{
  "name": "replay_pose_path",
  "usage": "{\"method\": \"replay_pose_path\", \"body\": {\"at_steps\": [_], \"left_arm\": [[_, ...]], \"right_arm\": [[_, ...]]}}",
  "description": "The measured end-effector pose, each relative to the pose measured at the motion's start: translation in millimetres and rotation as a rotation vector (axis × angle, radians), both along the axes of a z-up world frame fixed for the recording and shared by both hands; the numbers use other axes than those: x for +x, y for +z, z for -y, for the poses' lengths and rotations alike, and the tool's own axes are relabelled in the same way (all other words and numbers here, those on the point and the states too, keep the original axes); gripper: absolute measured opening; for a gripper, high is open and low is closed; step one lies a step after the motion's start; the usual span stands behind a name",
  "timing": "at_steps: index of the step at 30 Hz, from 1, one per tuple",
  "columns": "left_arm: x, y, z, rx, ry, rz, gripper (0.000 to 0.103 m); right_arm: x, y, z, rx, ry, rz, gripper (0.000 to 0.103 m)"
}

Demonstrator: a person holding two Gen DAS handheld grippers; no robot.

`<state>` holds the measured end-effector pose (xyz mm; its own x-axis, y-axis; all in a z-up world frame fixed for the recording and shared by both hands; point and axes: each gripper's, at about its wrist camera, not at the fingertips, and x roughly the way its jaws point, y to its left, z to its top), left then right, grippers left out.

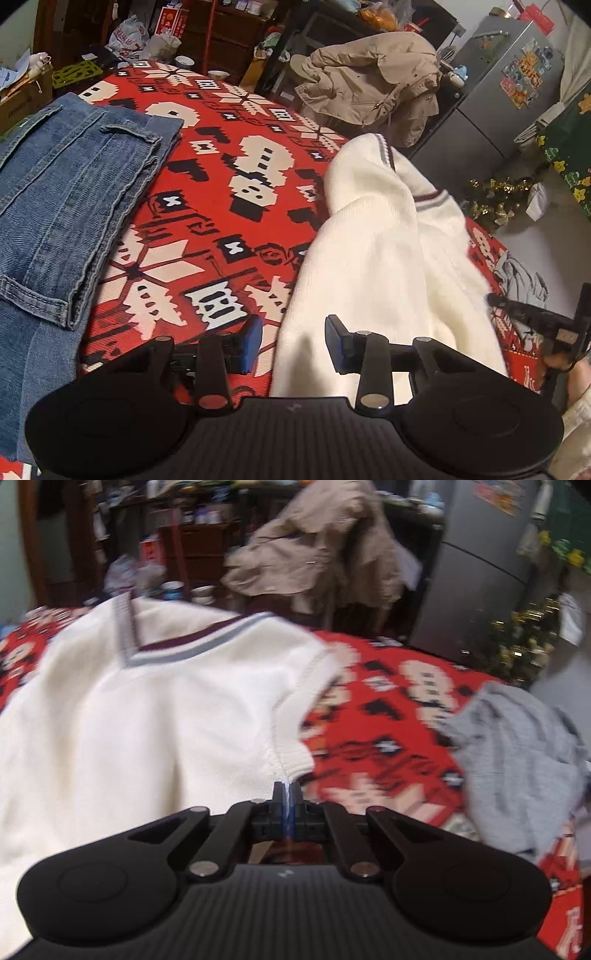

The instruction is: Fold clothes

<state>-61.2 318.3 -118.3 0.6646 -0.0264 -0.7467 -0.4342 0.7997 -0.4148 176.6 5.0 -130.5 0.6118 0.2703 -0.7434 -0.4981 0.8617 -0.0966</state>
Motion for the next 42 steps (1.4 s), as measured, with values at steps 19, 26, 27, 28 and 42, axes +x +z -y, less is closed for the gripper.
{"method": "replay_pose_path", "body": {"at_steps": [19,26,27,28,42], "left_arm": [[-7,-5,10,-0.004,-0.022,-0.032,0.037],[-24,5,10,0.001,-0.005,-0.018,0.037],[-27,6,10,0.004,-0.006,-0.015,0.037],[-29,8,11,0.007,-0.005,-0.013,0.037],[-50,14,22,-0.003,-0.020,0.004,0.037]], "right_arm": [[-5,0,80,0.176,-0.157,-0.128,0.027],[-27,-3,57,-0.033,-0.077,-0.001,0.001],[-21,-1,61,-0.023,-0.097,0.002,0.001],[-16,2,64,-0.014,-0.116,0.003,0.000],[-56,9,100,0.189,-0.138,-0.088,0.012]]}}
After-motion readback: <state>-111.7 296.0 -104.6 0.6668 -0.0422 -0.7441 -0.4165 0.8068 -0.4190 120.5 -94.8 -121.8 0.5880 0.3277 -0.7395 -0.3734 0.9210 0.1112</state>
